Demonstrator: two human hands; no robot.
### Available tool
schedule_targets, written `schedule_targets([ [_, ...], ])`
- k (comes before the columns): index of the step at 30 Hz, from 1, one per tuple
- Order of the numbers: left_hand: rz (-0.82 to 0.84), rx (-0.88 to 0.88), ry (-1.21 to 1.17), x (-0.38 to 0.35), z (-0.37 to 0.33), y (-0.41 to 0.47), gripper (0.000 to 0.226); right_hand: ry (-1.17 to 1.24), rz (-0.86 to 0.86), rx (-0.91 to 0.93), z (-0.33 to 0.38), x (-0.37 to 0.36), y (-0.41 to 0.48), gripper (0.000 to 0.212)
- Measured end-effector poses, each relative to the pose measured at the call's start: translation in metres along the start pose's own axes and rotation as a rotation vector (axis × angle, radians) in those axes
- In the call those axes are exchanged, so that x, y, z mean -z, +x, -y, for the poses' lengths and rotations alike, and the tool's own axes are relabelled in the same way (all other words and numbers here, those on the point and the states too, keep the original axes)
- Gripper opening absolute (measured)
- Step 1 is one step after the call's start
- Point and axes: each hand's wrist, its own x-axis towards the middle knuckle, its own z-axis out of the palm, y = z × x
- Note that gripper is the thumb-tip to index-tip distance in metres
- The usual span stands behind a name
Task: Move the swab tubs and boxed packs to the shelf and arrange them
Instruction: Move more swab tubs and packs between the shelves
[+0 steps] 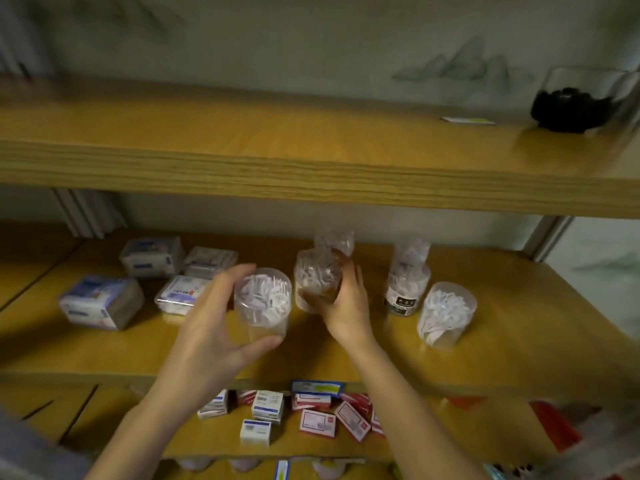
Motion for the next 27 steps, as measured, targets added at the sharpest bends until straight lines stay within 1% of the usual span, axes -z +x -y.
schedule_targets([
  [2, -0.011, 0.011, 0.007, -0.006, -0.004, -0.009, 0.085, -0.002, 0.056, -0.008, -0.001, 0.004, -0.004, 0.086],
  [4, -0.018, 0.026, 0.001, -0.013, -0.009, -0.017, 0.087, -0.004, 0.105, -0.003, -0.002, 0.016, -0.014, 0.084],
  [8, -0.018, 0.044, -0.002, -0.035, -0.023, -0.023, 0.087, -0.016, 0.199, -0.02, -0.008, 0.064, -0.049, 0.058],
  [11, 0.023, 0.016, 0.006, -0.061, -0.036, -0.017, 0.089, -0.048, 0.233, -0.026, -0.014, 0.108, -0.077, 0.037],
  [12, 0.04, 0.008, 0.0, -0.072, -0.042, -0.013, 0.089, -0.068, 0.234, -0.016, -0.015, 0.122, -0.084, 0.033],
  [15, 0.088, 0.02, -0.023, -0.106, -0.061, 0.0, 0.087, -0.116, 0.189, -0.018, -0.022, 0.154, -0.101, 0.035],
  [18, 0.109, -0.002, -0.058, -0.137, -0.072, 0.012, 0.084, -0.132, 0.142, -0.039, -0.028, 0.177, -0.114, 0.03],
  [23, 0.087, -0.005, -0.037, -0.168, -0.077, 0.028, 0.084, -0.152, 0.149, -0.061, -0.036, 0.191, -0.131, 0.024],
  [27, 0.119, -0.014, -0.016, -0.178, -0.077, 0.037, 0.084, -0.212, 0.139, -0.067, -0.037, 0.194, -0.134, 0.023],
])
